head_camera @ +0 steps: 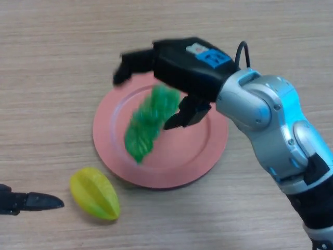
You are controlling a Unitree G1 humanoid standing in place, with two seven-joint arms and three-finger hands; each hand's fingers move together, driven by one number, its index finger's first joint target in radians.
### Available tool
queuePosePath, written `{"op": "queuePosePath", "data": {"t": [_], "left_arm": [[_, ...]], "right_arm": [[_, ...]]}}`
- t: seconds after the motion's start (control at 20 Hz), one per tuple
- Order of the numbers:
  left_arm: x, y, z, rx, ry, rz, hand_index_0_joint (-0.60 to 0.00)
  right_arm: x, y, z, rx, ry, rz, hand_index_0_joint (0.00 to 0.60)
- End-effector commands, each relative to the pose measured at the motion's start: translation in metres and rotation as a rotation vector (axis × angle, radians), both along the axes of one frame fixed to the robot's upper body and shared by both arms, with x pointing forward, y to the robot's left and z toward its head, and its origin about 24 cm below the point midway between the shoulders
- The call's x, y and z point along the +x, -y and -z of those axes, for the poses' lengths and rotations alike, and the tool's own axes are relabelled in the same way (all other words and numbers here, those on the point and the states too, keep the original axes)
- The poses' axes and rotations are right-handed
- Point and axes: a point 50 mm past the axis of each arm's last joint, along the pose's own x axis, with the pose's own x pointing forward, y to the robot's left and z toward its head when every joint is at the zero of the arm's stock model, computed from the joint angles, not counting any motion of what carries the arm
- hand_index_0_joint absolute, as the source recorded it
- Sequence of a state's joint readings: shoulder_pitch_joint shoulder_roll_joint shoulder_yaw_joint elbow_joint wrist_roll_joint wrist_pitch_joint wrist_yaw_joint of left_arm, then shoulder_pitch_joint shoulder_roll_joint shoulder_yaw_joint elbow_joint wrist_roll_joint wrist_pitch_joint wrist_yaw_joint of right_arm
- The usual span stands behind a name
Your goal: Pick up the green grapes and place it on the plate
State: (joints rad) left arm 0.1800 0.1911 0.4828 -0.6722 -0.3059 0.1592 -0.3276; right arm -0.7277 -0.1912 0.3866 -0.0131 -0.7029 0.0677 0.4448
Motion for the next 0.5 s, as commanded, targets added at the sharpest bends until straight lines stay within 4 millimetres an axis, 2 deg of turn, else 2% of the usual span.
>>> {"op": "queuePosePath", "data": {"t": [0.05,0.2,0.5], "left_arm": [[-0.015,0.003,-0.029,0.087,0.21,0.03,0.0],[-0.014,0.004,-0.03,0.086,0.208,0.037,0.0],[-0.012,0.011,-0.035,0.093,0.213,0.062,0.0]], "right_arm": [[-0.007,0.01,-0.049,0.213,0.194,-0.002,0.0],[-0.016,0.025,-0.048,0.284,0.146,0.027,0.0],[-0.063,0.076,-0.029,0.565,-0.055,0.096,0.0]]}}
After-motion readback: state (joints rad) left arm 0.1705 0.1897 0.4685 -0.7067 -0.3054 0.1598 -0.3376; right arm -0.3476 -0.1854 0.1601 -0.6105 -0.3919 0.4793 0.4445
